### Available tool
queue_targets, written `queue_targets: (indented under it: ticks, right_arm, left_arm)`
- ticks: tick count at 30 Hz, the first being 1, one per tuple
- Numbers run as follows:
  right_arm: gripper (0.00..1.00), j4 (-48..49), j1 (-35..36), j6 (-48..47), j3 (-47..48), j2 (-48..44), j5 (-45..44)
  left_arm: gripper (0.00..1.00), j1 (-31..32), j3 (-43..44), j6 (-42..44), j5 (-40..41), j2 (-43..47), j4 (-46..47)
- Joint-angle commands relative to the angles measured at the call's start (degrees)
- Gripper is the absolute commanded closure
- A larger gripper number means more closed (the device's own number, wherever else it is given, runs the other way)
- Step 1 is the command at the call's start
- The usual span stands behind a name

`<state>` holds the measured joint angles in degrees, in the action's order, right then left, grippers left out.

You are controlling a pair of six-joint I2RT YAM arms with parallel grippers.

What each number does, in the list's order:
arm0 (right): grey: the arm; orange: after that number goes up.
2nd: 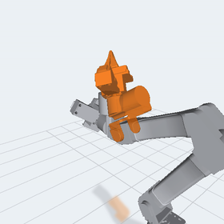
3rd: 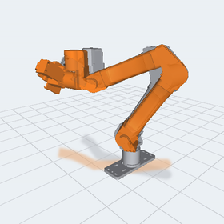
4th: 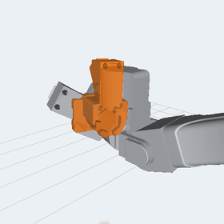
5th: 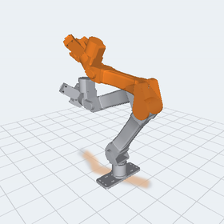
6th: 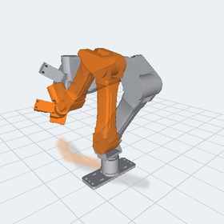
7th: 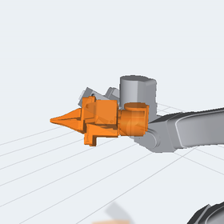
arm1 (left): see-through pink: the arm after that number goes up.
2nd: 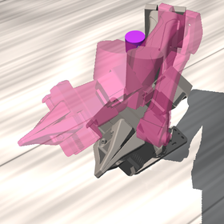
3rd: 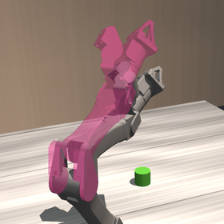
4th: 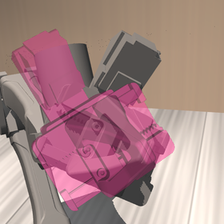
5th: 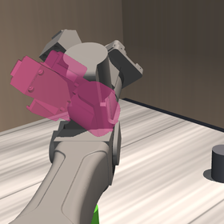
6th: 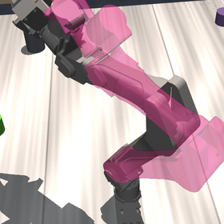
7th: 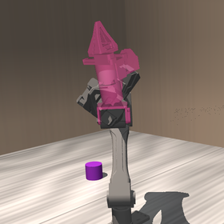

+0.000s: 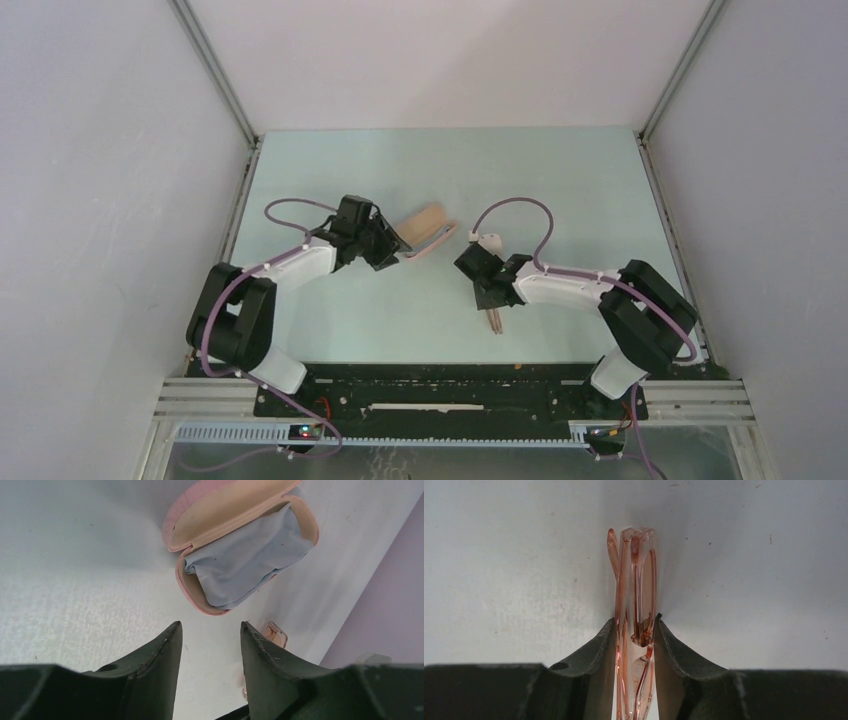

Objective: Organize the sunglasses
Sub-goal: Pick up the sunglasses from the center of the board.

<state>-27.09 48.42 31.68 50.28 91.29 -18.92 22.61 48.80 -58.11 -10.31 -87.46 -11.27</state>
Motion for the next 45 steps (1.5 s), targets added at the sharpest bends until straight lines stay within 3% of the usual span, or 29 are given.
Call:
queue_targets:
  ticks: [1, 5, 18, 24, 39, 45]
  right_arm:
    - [0.80, 1.3, 0.7, -2.8, 0.9, 1.9, -3.9]
    - [0.77, 0.0, 2.2, -2.6, 1.8, 3.7, -7.4]
    - [0.50, -7.2, 5.9, 2.2, 4.4, 5.5, -14.1]
    - [0.47, -9.0, 7.3, 2.9, 5.9, 7.0, -15.5]
    - [0.74, -9.6, 6.7, 4.4, 6.0, 6.2, -14.5]
    - [0.76, -9.7, 6.6, 3.8, 5.7, 1.9, -15.4]
  left_arm:
    - [0.48, -0.9, 0.5, -3.3, -1.2, -1.0, 3.5]
    - [0.41, -1.2, 0.9, -7.0, -1.4, -2.6, 4.6]
    - [0.44, -1.7, -1.0, -10.9, 1.5, -0.6, 4.2]
    - [0.44, -1.8, -1.1, -10.5, 1.0, -0.8, 4.1]
    - [0.44, -1.9, -1.6, -10.8, 0.4, -1.1, 4.5]
    - [0.43, -1.9, -1.0, -13.9, -0.2, -2.9, 3.6]
